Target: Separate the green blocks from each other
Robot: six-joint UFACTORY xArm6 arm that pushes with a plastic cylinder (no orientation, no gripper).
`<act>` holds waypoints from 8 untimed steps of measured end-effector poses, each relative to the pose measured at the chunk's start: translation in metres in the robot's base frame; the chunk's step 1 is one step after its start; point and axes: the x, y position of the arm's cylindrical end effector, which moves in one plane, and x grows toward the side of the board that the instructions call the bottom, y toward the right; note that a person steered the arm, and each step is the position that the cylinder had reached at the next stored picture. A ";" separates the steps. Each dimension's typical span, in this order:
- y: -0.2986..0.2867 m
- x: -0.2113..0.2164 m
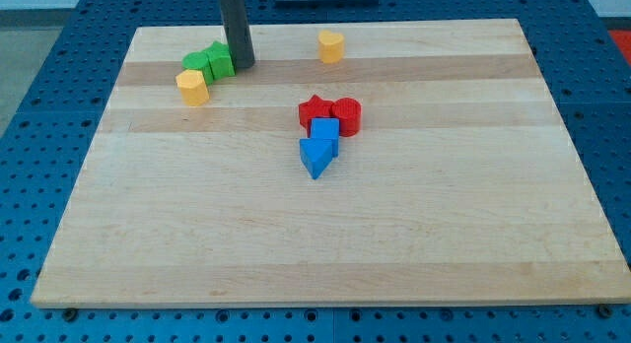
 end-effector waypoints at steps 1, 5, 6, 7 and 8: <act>-0.007 0.001; -0.026 0.036; -0.045 0.019; -0.053 0.009; -0.051 -0.002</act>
